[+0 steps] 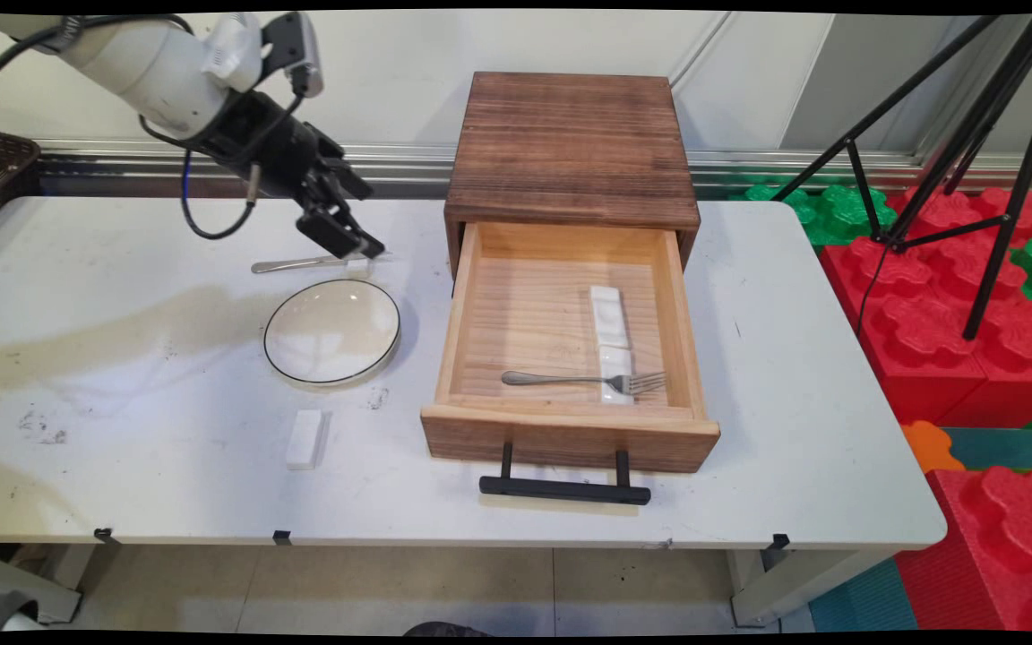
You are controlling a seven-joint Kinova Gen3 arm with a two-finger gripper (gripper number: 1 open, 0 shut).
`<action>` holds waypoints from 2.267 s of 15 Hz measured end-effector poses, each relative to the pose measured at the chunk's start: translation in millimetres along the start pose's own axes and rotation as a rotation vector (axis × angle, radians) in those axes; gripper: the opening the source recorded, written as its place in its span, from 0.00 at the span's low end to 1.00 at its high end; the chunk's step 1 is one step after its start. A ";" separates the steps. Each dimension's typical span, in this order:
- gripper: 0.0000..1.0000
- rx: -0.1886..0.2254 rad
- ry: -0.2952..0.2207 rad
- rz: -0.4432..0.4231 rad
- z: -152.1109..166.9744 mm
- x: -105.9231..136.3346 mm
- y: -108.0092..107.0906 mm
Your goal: Pick up the knife from the left of the white plate
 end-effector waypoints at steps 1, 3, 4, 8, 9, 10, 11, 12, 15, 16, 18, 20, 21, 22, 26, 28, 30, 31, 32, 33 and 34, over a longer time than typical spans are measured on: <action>1.00 0.010 -0.005 -0.014 -2.9 -4.3 -3.5; 1.00 0.029 -0.023 -0.034 -8.2 -13.8 -11.2; 1.00 0.037 -0.032 -0.039 -10.3 -18.3 -14.9; 1.00 0.075 -0.080 -0.034 -18.3 -38.7 -35.2; 1.00 0.080 -0.089 -0.027 -19.2 -41.6 -39.2; 1.00 0.086 -0.103 -0.012 -20.1 -46.1 -46.9; 1.00 0.092 -0.114 0.001 -20.5 -49.2 -54.0; 1.00 0.096 -0.124 0.014 -20.6 -52.1 -61.2; 1.00 0.101 -0.150 0.047 -19.1 -58.2 -81.5; 1.00 0.098 -0.165 0.063 -17.6 -60.8 -91.2; 1.00 0.086 -0.184 0.082 -14.8 -64.2 -101.5; 1.00 0.073 -0.199 0.098 -11.8 -66.4 -108.0; 1.00 0.064 -0.209 0.108 -9.3 -68.0 -112.5; 1.00 0.056 -0.219 0.116 -6.4 -69.1 -116.6; 1.00 0.032 -0.251 0.120 7.7 -71.2 -131.8; 1.00 0.026 -0.261 0.113 14.5 -71.3 -138.8; 1.00 0.023 -0.265 0.109 19.6 -71.4 -144.9; 1.00 0.020 -0.266 0.107 23.3 -71.0 -148.9; 1.00 0.014 -0.264 0.105 27.6 -70.7 -152.8; 1.00 0.005 -0.261 0.104 32.0 -70.2 -156.1; 1.00 -0.004 -0.257 0.102 35.7 -69.8 -158.4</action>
